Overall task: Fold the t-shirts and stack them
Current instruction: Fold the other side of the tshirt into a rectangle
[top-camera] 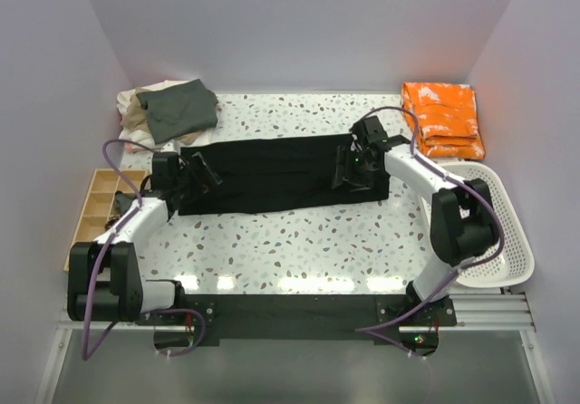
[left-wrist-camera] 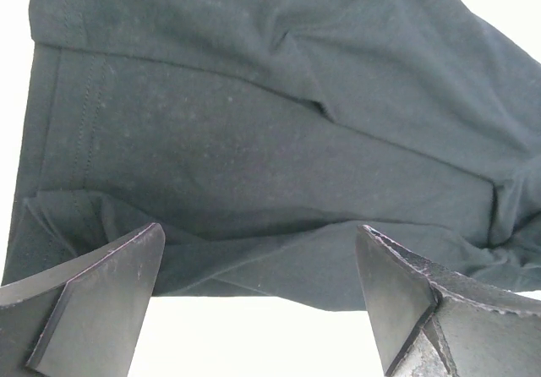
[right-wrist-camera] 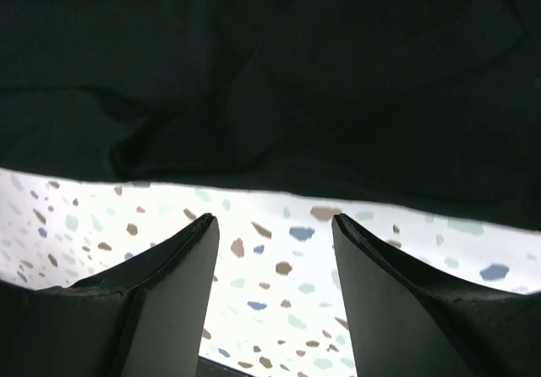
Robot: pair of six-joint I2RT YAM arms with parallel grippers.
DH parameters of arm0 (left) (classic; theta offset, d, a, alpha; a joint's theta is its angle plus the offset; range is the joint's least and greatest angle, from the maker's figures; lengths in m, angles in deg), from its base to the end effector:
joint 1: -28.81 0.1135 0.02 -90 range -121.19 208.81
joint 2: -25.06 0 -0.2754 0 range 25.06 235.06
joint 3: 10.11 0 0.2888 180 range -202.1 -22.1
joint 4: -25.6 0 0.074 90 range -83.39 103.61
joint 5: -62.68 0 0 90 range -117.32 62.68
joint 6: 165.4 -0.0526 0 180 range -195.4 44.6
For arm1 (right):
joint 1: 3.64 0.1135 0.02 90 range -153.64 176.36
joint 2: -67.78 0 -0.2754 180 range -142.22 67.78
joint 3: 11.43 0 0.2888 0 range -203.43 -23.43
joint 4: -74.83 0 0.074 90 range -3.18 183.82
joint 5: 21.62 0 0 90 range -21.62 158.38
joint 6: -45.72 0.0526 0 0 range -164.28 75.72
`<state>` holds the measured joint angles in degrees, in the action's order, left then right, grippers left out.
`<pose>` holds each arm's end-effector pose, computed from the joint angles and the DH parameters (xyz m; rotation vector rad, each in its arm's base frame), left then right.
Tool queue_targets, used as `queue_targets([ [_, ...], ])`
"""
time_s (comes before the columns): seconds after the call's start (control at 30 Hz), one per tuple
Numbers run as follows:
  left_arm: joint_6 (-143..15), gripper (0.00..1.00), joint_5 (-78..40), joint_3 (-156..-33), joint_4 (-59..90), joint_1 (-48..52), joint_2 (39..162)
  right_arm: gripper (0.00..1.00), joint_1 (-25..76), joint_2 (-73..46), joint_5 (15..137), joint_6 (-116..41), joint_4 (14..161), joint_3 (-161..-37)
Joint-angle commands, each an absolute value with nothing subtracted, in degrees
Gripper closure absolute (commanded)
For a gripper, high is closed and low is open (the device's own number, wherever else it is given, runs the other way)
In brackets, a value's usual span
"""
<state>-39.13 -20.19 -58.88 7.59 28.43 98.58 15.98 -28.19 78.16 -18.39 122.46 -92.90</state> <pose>0.2967 -0.0085 0.1710 -0.6647 2.2606 -0.4632 0.3616 0.1384 0.2039 0.0911 2.7180 0.4754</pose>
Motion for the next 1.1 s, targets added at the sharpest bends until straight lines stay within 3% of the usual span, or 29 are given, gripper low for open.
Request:
queue_targets([
  [0.0,-41.12,0.00,-17.83,-60.07,10.53,28.81,100.55,0.40,16.40,-34.08,76.64,-19.23,121.80,-99.53],
  [0.4,-42.53,0.00,-18.97,-61.30,9.83,28.81,102.05,0.40,16.40,-56.40,74.70,-20.20,122.68,-128.69],
  [0.6,-42.79,0.00,-19.24,-61.21,9.48,28.81,102.58,0.40,16.40,-60.99,75.58,-20.46,122.94,-135.31],
  [1.07,-45.16,0.00,-25.73,-62.53,5.09,28.81,98.72,0.37,16.58,-37.88,79.62,-22.40,114.43,-107.55],
])
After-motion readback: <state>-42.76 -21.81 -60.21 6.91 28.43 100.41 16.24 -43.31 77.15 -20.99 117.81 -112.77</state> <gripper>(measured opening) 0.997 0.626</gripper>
